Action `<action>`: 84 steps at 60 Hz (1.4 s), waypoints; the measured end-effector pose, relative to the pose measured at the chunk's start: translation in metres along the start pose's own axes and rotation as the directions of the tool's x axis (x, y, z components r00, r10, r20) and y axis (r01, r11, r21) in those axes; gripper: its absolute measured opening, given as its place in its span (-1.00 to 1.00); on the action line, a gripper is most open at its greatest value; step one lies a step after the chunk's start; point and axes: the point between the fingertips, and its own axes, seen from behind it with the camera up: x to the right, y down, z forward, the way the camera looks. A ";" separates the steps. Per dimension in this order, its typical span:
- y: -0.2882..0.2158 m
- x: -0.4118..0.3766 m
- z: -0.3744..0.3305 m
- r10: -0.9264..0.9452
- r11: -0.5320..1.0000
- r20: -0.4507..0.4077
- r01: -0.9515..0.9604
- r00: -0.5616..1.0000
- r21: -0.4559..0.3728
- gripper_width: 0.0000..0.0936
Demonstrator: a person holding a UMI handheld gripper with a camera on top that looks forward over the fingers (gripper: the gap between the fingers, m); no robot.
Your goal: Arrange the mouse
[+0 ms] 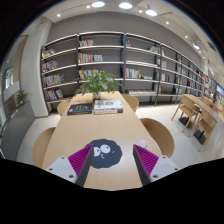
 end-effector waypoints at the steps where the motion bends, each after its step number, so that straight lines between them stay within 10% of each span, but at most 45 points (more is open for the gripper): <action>1: 0.002 -0.002 0.000 0.000 1.000 0.008 0.000 1.000 -0.006 0.67; 33: 0.165 0.122 0.129 -0.022 0.968 -0.001 0.021 1.000 -0.252 0.65; 77: 0.107 0.128 0.312 -0.074 0.938 0.125 0.111 0.989 -0.329 0.63; 84: 0.103 0.121 0.321 -0.068 0.935 0.144 0.114 0.987 -0.337 0.28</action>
